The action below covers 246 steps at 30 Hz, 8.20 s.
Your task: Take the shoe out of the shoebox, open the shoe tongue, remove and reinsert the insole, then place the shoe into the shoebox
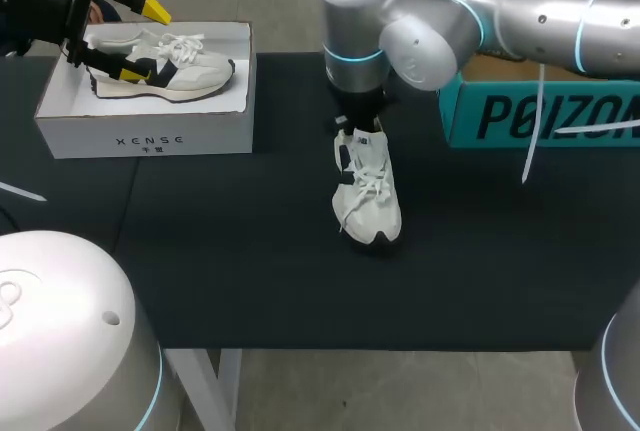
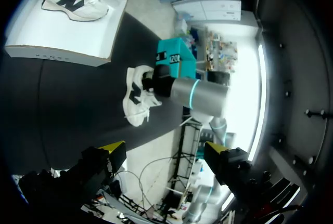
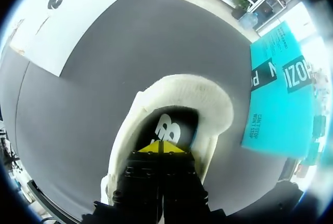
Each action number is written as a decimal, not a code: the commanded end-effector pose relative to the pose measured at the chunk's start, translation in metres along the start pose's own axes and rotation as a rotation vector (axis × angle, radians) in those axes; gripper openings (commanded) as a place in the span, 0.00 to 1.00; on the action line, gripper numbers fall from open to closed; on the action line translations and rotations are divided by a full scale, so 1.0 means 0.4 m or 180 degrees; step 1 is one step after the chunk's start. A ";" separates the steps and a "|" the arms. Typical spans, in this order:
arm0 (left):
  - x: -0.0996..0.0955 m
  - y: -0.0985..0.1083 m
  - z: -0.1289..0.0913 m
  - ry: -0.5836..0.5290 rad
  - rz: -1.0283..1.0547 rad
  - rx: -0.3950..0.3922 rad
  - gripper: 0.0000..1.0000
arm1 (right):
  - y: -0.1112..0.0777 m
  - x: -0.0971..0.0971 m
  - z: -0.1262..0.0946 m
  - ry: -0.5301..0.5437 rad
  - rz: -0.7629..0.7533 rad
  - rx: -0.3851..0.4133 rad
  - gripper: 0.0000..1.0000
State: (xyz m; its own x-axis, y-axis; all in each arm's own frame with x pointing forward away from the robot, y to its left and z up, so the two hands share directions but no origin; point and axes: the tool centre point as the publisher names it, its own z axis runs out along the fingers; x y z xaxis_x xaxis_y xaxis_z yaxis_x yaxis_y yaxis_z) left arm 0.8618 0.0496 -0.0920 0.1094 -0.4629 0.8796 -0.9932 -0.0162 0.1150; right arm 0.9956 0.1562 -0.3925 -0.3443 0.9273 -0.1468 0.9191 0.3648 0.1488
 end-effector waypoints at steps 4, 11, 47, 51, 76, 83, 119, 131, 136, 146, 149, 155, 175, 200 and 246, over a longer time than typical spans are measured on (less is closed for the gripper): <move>0.001 -0.001 0.000 -0.0007 -0.0003 -0.0004 1.00 | -0.013 -0.041 -0.095 0.0032 0.0006 -0.0140 0.00; 0.001 -0.001 0.000 -0.0007 -0.0003 -0.0004 1.00 | 0.003 -0.066 -0.154 0.0086 0.0017 -0.0274 0.00; 0.001 -0.001 0.000 -0.0007 -0.0003 -0.0004 1.00 | -0.029 -0.081 -0.345 0.0898 -0.0214 -0.0563 0.00; 0.001 -0.001 0.000 -0.0007 -0.0003 -0.0004 1.00 | -0.027 -0.077 -0.376 0.0965 -0.0691 -0.0861 0.00; 0.001 -0.001 0.000 -0.0007 -0.0003 -0.0004 1.00 | -0.077 -0.094 -0.450 0.1134 -0.1676 -0.0934 0.00; 0.001 -0.001 0.000 -0.0007 -0.0003 -0.0004 1.00 | -0.088 -0.127 -0.440 0.0815 -0.1043 -0.0775 0.00; 0.001 -0.001 0.000 -0.0007 -0.0003 -0.0004 1.00 | -0.030 -0.031 -0.328 0.0463 0.0239 -0.0328 0.00; 0.001 -0.001 0.000 -0.0007 -0.0003 -0.0004 1.00 | -0.047 -0.015 -0.260 0.0381 0.0439 -0.0084 0.00; 0.001 -0.001 0.000 -0.0007 -0.0003 -0.0004 1.00 | -0.052 0.000 -0.223 0.0422 0.0334 0.0013 0.00; 0.001 -0.001 0.000 -0.0007 -0.0003 -0.0004 1.00 | -0.038 0.019 -0.156 0.0376 0.0236 0.0148 0.00; 0.001 -0.001 0.000 -0.0007 -0.0003 -0.0004 1.00 | -0.036 0.020 -0.139 0.0379 0.0228 0.0197 0.00; 0.001 -0.001 0.000 -0.0007 -0.0003 -0.0004 1.00 | -0.045 0.020 -0.135 0.0368 0.0245 0.0242 0.00; 0.001 -0.001 0.000 -0.0007 -0.0003 -0.0004 1.00 | -0.066 -0.003 -0.113 0.0371 0.0508 0.0298 0.25; 0.001 -0.001 0.000 -0.0007 -0.0003 -0.0004 1.00 | -0.070 0.007 -0.107 0.0370 0.0521 0.0338 0.49; 0.001 -0.001 0.000 -0.0007 -0.0003 -0.0004 1.00 | -0.106 0.035 -0.132 0.0395 0.0551 0.0304 1.00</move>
State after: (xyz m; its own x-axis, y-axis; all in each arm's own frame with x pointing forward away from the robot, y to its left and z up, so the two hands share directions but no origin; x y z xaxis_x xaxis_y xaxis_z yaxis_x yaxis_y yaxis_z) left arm 0.8617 0.0496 -0.0920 0.1094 -0.4629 0.8796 -0.9932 -0.0161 0.1150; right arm 0.9453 0.1594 -0.3492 -0.1975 0.9803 -0.0040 0.9784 0.1974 0.0610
